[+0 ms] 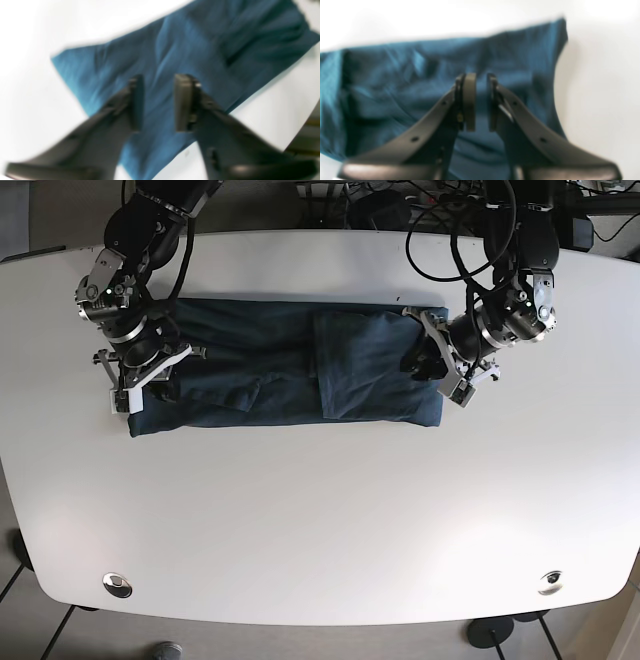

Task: Fold the T-shirt properly
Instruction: 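Grasp the strip end with the left gripper and fold it toward the middle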

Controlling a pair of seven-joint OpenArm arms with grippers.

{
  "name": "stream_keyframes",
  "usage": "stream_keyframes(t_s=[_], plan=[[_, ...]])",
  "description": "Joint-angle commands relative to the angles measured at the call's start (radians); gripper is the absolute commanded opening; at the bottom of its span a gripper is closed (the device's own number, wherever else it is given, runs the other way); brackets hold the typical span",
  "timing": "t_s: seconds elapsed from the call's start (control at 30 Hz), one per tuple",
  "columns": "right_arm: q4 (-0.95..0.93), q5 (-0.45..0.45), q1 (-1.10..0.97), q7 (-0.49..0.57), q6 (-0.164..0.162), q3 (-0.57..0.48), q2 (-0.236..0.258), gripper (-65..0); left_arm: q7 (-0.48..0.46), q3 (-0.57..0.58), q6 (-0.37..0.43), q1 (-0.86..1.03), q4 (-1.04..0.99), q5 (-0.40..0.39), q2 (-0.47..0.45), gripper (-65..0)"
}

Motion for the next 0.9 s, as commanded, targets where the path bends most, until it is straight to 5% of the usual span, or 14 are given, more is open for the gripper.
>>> stream_keyframes(t_s=[0.03,0.07,0.13,0.23,0.43,0.5,0.63,0.73,0.9], plan=[[0.031,0.009,0.011,0.001,-0.001,0.013,0.008,-47.1,-0.024,-0.005,-0.063,-0.011,-0.017,-0.015,-0.024,-62.2],[0.031,0.026,0.017,-0.012,0.005,0.061,0.002,-34.6,-0.024,-0.006,-0.118,-0.011,-0.049,-0.011,-0.026,-62.1],[0.021,0.128,0.028,-0.034,0.005,0.148,0.005,-19.5,-0.043,-0.018,-0.119,-0.009,-0.098,-0.009,-0.026,-62.2],[-0.053,0.307,0.029,-0.094,0.005,0.237,0.048,-8.1,-0.102,-0.021,-0.119,-0.008,-0.171,-0.009,-0.023,-62.2],[-0.377,0.58,0.031,-0.132,-0.003,0.311,0.212,-12.2,-0.118,-0.021,-0.119,-0.002,-0.23,-0.009,-0.023,-62.2],[-0.478,0.599,0.043,-0.124,-0.003,0.309,0.239,-13.8,-0.118,-0.025,-0.119,-0.002,-0.215,-0.015,-0.026,-62.2],[-0.562,0.596,0.048,-0.092,-0.003,0.306,0.247,-14.0,-0.118,-0.032,-0.119,0.012,-0.085,-0.015,-0.027,-62.2],[-0.564,0.597,0.022,-0.084,-0.003,0.179,0.239,-14.1,-0.118,-0.109,-0.119,0.032,-0.022,-0.008,-0.023,-62.1],[-0.564,0.554,0.015,-0.046,-0.004,0.111,0.17,-14.3,-0.118,-0.126,-0.119,-0.032,-0.178,-0.008,-0.023,-61.9]])
